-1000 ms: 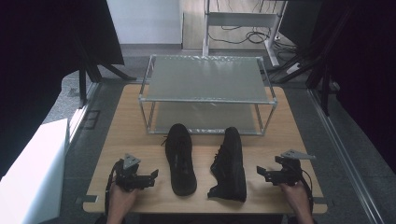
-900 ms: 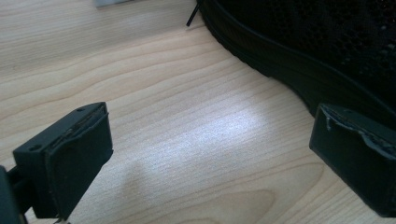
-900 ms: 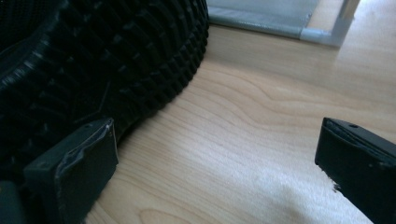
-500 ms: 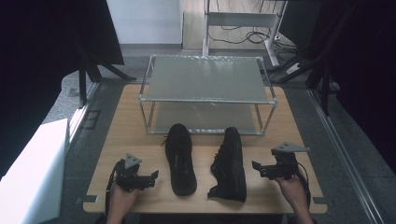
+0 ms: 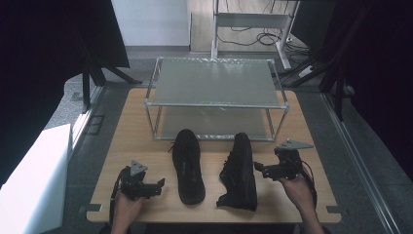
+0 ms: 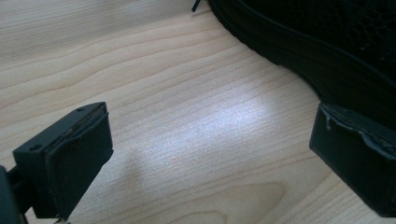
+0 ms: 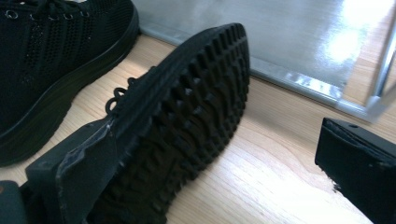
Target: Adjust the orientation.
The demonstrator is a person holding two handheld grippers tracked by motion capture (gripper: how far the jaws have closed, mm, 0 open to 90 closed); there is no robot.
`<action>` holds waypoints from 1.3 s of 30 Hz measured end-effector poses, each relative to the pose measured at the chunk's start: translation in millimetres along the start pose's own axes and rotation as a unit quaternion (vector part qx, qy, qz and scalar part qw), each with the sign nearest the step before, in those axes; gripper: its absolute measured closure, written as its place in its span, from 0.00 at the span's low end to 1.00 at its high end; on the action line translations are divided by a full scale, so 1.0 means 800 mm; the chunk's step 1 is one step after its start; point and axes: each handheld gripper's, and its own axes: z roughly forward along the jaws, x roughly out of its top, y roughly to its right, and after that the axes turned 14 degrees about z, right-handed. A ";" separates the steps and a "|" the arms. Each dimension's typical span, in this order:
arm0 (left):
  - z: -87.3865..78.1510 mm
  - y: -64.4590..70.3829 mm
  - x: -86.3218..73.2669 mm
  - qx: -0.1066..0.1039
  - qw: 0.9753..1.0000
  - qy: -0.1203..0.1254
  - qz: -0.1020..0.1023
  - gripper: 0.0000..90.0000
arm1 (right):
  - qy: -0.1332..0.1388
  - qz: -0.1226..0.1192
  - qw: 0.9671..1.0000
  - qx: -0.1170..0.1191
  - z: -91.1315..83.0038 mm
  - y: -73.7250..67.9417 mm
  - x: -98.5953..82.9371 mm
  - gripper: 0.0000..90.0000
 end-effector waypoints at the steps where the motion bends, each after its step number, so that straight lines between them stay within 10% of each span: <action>1: 0.000 0.000 0.000 0.000 1.000 0.000 0.000 0.00 | -0.002 -0.002 1.000 0.000 0.003 -0.002 0.000 0.00; 25: 0.000 0.000 -0.001 -0.001 1.000 -0.008 0.004 0.00 | -0.001 0.000 0.999 -0.041 0.004 0.003 -0.009 0.00; 39: 0.004 0.004 0.001 -0.004 1.000 -0.016 0.009 0.00 | 0.016 0.061 0.996 -0.055 -0.029 0.054 -0.033 0.08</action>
